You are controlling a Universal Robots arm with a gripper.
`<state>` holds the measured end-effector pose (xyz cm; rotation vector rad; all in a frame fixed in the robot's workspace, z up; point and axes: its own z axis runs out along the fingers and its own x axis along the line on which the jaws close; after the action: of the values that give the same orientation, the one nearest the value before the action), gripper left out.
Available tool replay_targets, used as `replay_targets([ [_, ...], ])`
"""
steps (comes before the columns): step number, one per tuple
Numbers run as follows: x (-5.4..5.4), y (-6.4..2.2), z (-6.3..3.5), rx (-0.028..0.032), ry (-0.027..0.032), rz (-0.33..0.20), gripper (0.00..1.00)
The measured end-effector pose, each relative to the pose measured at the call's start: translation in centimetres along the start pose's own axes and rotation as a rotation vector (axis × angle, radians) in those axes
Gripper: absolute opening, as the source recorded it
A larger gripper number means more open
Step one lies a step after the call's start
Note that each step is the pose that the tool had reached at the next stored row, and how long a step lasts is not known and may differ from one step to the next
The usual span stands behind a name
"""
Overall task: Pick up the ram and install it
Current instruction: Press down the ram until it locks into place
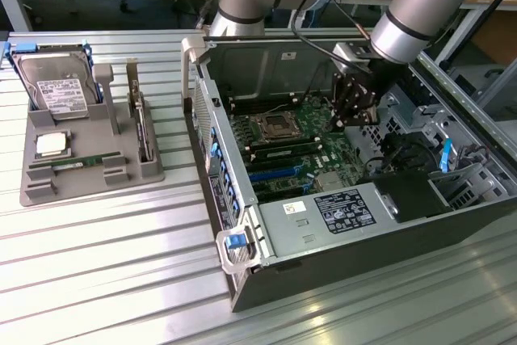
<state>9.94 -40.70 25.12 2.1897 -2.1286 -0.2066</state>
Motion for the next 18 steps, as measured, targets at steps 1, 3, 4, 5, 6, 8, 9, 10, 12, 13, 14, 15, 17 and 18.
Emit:
replay_targets([
  [1,0.0,-0.23,-0.09,-0.0002,-0.0010,0.000,0.11],
  [3,0.0,-0.80,-0.98,-0.0003,-0.0064,-0.001,0.11],
  [4,0.0,-0.88,-1.68,-0.0002,-0.0079,-0.001,0.11],
  [5,-0.1,-0.82,-2.71,-0.0002,-0.0084,-0.001,0.11],
  [6,-0.1,-0.70,-3.58,-0.0001,-0.0104,-0.001,0.11],
  [8,-0.1,-0.61,-4.24,-0.0001,-0.0144,-0.002,0.11],
  [9,-0.1,-0.60,-4.31,0.0000,-0.0160,-0.002,0.11],
  [10,-0.1,-0.60,-4.31,0.0000,-0.0180,-0.003,0.11],
  [12,-0.1,-0.60,-4.32,0.0000,-0.0178,-0.003,0.11],
  [13,-0.1,-0.60,-4.32,0.0000,-0.0178,-0.003,0.11],
  [14,-0.1,-0.60,-4.32,0.0000,-0.0178,-0.003,0.11],
  [15,-0.1,-0.60,-4.32,0.0000,-0.0178,-0.003,0.11],
  [17,-0.1,-0.60,-4.32,0.0000,-0.0178,-0.003,0.11],
  [18,-0.1,-0.60,-4.32,0.0000,-0.0179,-0.002,0.11],
])
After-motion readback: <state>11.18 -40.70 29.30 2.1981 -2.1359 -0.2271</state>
